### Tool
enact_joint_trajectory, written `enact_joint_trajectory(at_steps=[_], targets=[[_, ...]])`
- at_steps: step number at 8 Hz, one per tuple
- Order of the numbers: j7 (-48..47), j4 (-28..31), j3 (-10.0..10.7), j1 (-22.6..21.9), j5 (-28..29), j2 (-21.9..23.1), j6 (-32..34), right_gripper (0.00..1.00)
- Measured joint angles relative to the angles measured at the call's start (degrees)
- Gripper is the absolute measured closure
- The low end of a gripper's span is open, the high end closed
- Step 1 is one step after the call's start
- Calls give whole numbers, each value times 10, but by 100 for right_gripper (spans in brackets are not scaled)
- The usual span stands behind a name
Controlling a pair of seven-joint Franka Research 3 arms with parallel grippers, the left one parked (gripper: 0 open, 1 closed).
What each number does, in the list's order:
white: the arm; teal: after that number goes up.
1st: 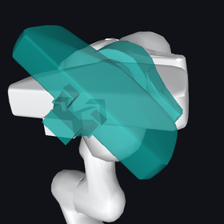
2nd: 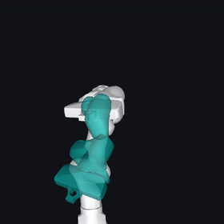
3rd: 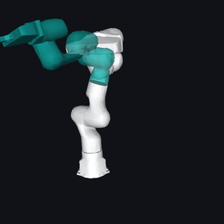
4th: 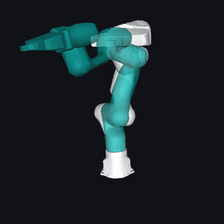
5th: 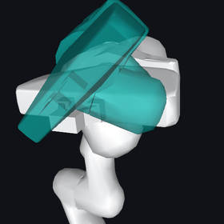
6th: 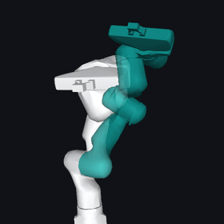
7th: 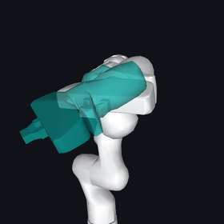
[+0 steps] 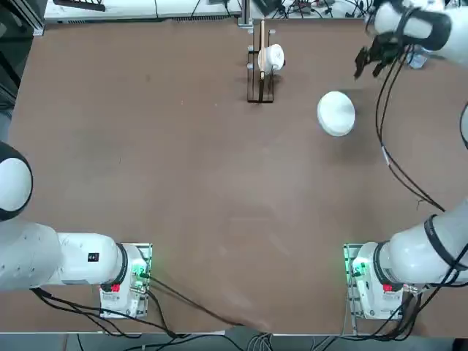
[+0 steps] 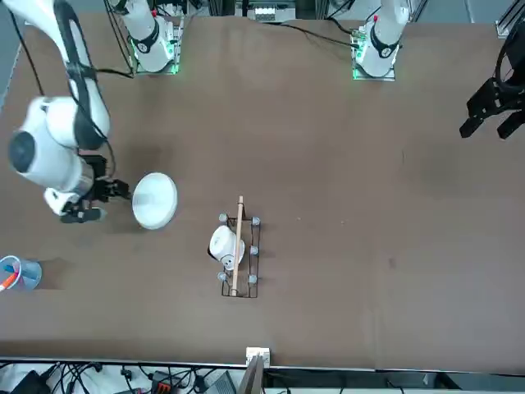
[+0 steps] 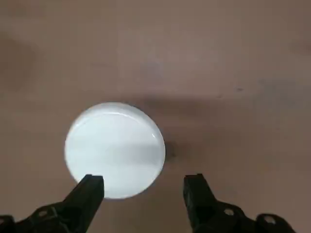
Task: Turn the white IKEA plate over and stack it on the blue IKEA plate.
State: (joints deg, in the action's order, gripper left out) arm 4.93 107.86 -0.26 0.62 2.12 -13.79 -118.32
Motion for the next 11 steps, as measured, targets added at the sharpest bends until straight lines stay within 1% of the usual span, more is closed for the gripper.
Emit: enact_joint_trajectory(at_steps=[1, 3, 5, 6, 7, 11], targets=[[-14, -43, -2, 0, 0, 19, 65, 0], [-39, -153, -4, 0, 0, 34, 211, 0], [-55, -241, -4, 0, 0, 36, 319, 0], [-58, -270, -4, 0, 0, 35, 353, 0], [-60, -284, -4, 0, 0, 34, 366, 0], [-61, -297, -4, 0, 0, 21, 366, 0]])
